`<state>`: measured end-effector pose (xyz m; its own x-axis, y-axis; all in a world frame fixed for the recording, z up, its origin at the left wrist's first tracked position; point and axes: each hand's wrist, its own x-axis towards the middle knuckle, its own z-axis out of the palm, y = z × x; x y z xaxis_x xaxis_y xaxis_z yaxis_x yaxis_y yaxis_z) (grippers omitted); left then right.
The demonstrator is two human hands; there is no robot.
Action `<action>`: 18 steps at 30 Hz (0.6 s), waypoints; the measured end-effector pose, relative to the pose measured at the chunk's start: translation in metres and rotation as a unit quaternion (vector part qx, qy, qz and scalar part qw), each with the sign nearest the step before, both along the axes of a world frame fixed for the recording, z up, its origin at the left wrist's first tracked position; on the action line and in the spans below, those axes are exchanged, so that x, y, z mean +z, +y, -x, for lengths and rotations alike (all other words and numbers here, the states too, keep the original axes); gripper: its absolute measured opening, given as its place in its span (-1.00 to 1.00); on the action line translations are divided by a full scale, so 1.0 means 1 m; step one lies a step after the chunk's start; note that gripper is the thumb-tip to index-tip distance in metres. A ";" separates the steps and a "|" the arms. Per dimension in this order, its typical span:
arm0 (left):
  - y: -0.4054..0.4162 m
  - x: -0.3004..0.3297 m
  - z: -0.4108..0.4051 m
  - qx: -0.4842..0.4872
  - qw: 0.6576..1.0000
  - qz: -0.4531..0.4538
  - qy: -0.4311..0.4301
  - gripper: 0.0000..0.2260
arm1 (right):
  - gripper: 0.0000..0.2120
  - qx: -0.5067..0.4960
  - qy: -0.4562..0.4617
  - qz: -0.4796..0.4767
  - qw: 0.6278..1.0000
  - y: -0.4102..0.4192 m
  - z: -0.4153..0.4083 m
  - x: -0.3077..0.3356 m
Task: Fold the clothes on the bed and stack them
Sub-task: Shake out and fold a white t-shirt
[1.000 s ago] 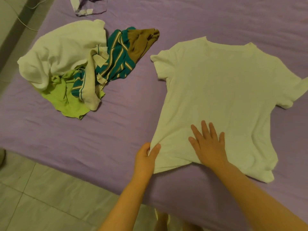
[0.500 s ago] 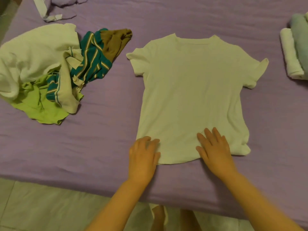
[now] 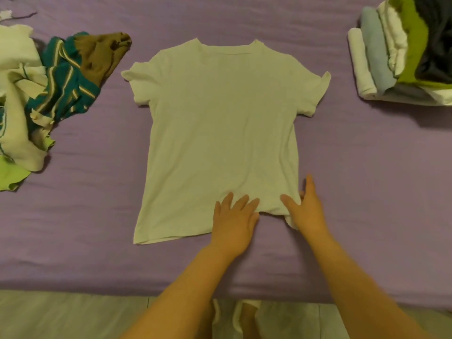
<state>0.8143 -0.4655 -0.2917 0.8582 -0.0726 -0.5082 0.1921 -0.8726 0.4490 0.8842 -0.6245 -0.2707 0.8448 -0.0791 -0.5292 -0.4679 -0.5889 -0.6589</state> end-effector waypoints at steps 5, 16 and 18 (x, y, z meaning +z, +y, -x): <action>0.014 0.006 -0.006 0.050 0.996 0.055 -0.049 -0.53 | -0.63 -0.108 0.023 -0.042 0.993 -0.023 0.004 0.013; 0.015 0.000 0.004 -0.066 0.988 -0.105 -0.092 -0.72 | -0.83 0.017 -0.030 0.112 0.993 -0.055 0.038 -0.005; 0.011 0.004 0.007 -0.092 0.987 -0.114 -0.069 -0.73 | -0.73 0.053 -0.041 0.208 0.976 -0.057 0.042 -0.003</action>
